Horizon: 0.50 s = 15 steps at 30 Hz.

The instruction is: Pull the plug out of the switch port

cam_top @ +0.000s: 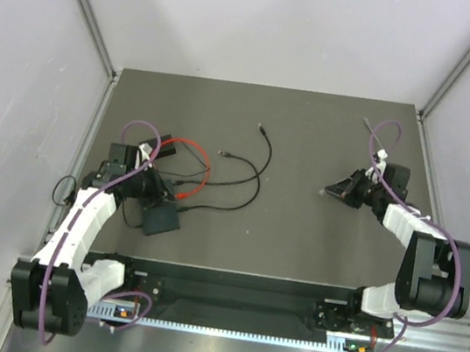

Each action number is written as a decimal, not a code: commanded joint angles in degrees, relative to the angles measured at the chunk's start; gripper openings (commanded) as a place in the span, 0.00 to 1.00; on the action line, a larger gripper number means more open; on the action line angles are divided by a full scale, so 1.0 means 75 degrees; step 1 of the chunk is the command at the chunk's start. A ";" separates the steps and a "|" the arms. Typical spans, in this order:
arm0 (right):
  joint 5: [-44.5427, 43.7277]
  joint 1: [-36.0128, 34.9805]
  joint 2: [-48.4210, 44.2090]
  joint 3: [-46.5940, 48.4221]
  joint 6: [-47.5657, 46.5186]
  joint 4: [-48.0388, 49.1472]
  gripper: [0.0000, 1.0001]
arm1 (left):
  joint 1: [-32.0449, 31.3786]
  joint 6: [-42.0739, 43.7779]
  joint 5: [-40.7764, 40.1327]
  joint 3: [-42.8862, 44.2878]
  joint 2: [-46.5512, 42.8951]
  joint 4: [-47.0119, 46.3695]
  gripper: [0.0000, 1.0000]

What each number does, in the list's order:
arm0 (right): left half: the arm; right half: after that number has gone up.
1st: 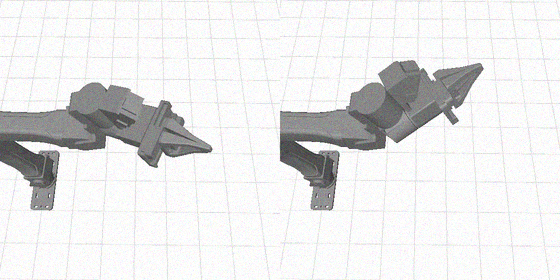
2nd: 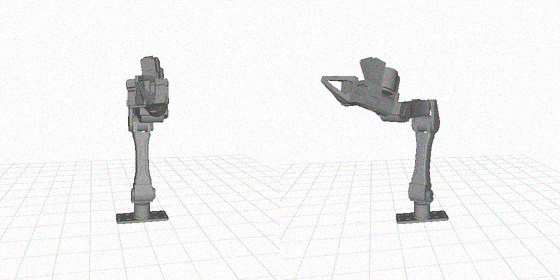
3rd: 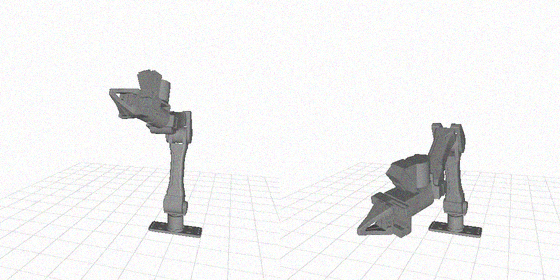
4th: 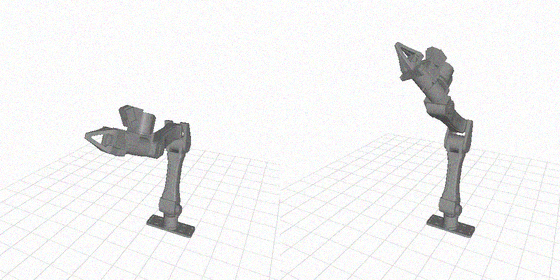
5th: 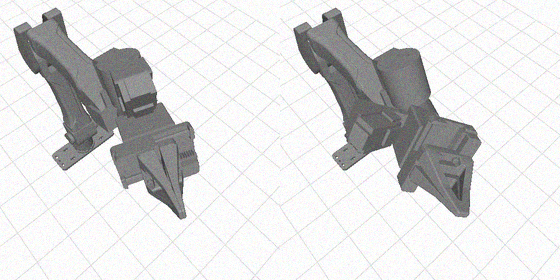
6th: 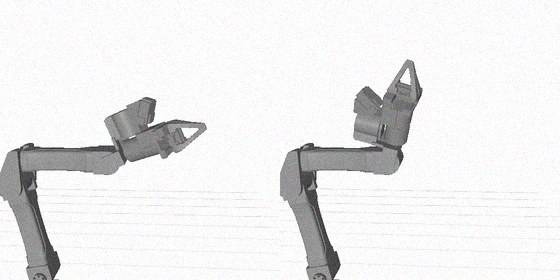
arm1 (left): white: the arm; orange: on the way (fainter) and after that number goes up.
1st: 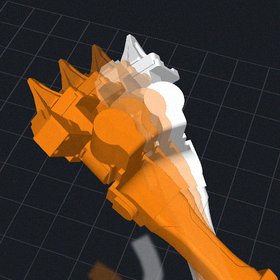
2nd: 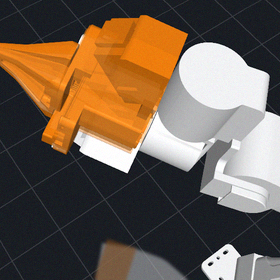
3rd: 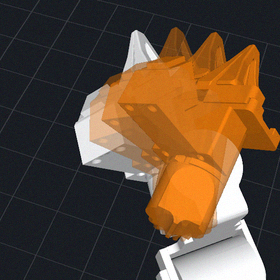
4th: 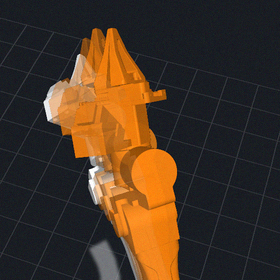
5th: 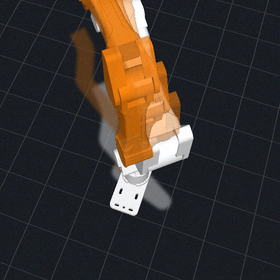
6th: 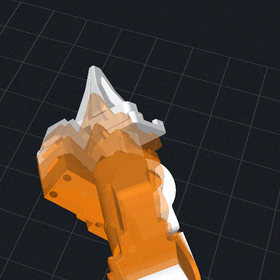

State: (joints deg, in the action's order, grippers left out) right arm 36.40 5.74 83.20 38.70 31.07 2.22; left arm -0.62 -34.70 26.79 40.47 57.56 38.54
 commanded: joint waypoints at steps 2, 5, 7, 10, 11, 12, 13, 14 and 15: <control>-0.0001 0.0090 -0.0663 -0.0167 -0.0848 -0.0786 0.04 | 0.0024 0.0500 0.0026 0.0486 0.0293 -0.0113 0.00; -0.1031 0.0090 -0.1154 -0.0214 -0.1374 -0.1829 0.22 | 0.0036 0.0595 -0.0231 0.0674 0.0575 0.0181 0.00; -0.1839 0.0090 -0.1576 -0.0296 -0.1564 -0.2157 0.40 | 0.0036 0.0560 -0.0313 0.0686 0.0611 0.0169 0.00; -0.2357 0.0079 -0.1858 -0.0320 -0.1880 -0.2685 0.45 | 0.0036 0.0385 -0.0337 0.0721 0.0587 0.0029 0.00; -0.2416 0.0079 -0.1905 -0.0331 -0.1916 -0.2756 0.46 | 0.0036 0.0349 -0.0325 0.0756 0.0587 -0.0006 0.00; -0.2463 0.0079 -0.2068 -0.0366 -0.1870 -0.2838 0.50 | 0.0036 0.0337 -0.0267 0.0803 0.0657 -0.0088 0.00; -0.2625 0.0009 -0.2162 -0.0402 -0.1811 -0.2908 0.52 | 0.0036 0.0361 -0.0336 0.0977 0.0715 -0.0054 0.00; -0.2778 -0.0061 -0.2465 -0.0402 -0.1695 -0.2990 0.53 | 0.0025 0.0372 -0.0546 0.1107 0.0774 0.0039 0.00; -0.2930 -0.0143 -0.2665 -0.0413 -0.1624 -0.3096 0.53 | 0.0036 0.0361 -0.0803 0.1224 0.0925 0.0342 0.00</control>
State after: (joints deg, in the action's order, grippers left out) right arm 19.90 5.52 67.99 35.81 19.66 -17.21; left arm -0.62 -32.42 23.99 45.30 63.16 39.72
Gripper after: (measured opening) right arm 0.524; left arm 0.010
